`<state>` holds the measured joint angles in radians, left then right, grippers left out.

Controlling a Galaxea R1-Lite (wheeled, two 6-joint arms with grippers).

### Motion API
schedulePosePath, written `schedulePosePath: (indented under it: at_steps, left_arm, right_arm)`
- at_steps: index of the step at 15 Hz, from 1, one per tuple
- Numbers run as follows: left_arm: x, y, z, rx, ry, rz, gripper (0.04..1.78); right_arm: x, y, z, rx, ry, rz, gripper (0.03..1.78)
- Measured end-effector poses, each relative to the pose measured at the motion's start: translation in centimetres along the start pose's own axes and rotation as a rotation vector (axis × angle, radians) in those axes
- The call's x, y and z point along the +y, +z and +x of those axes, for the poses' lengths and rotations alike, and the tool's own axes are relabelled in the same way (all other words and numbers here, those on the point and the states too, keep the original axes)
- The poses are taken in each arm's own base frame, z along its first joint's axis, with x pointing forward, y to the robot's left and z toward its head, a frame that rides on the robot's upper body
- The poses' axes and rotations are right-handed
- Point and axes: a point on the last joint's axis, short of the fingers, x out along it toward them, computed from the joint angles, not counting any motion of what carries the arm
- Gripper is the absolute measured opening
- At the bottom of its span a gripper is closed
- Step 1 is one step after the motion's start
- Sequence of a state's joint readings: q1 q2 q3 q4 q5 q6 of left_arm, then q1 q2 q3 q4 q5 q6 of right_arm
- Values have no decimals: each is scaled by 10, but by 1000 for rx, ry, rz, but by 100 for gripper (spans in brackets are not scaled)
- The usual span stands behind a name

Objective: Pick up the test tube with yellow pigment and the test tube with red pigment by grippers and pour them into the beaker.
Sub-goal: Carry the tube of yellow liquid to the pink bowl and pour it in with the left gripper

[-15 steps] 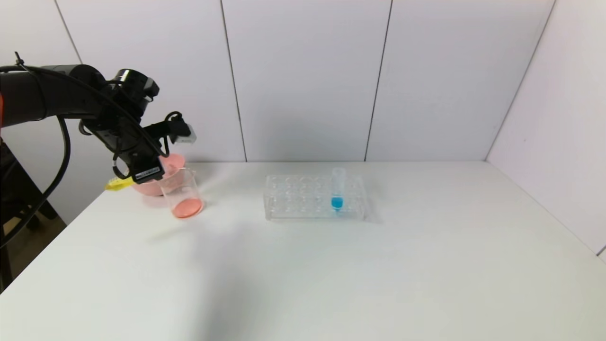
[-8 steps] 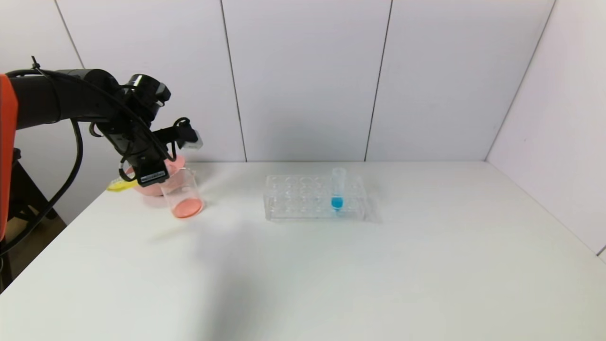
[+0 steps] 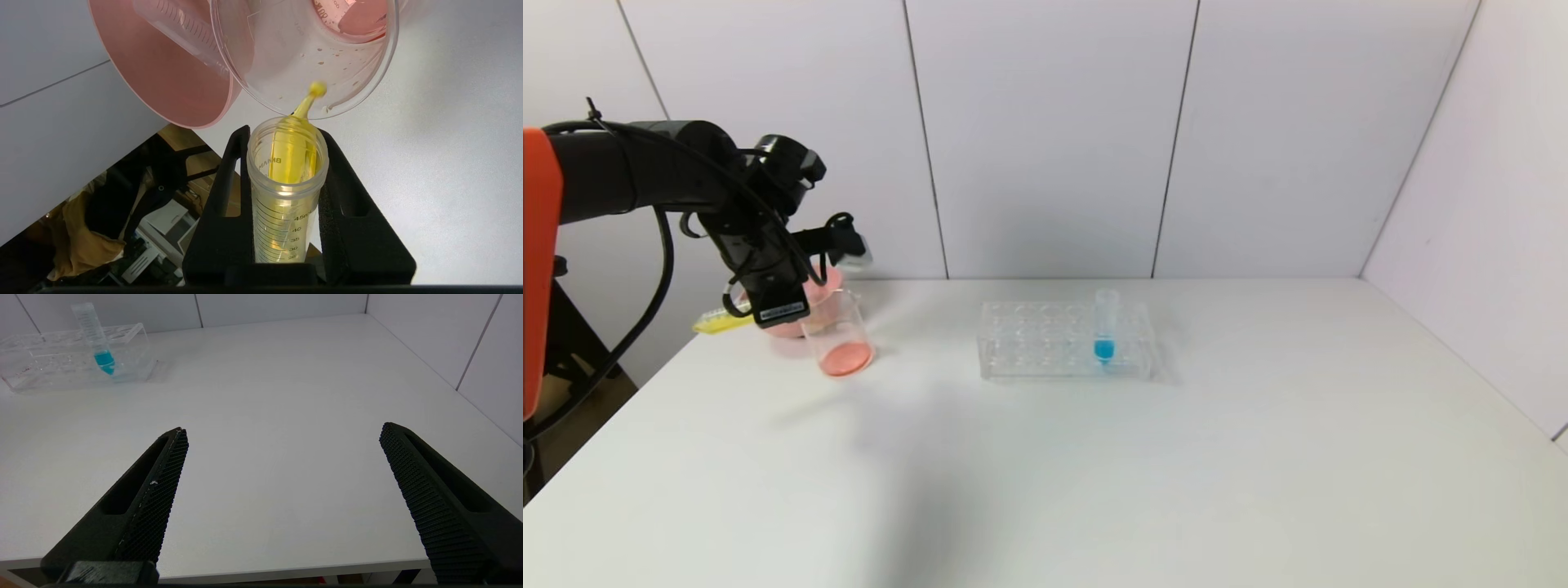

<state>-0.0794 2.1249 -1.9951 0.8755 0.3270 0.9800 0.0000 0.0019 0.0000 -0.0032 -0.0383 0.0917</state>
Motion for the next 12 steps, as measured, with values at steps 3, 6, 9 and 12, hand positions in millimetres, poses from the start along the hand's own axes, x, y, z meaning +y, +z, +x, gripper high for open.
schedulePosePath:
  at_steps: [3, 6, 9, 12]
  left_arm:
    - [-1, 1, -1, 26, 20, 10, 46]
    - [-2, 4, -1, 43, 32, 19, 46]
    - [-5, 7, -1, 69, 48, 30, 46]
    - [-7, 10, -2, 96, 63, 43, 46]
  right_arm:
    - [0, 0, 0, 0, 0, 0, 171]
    - [0, 0, 0, 0, 0, 0, 171]
    - [0, 0, 0, 0, 0, 0, 171]
    - [0, 0, 0, 0, 0, 0, 171]
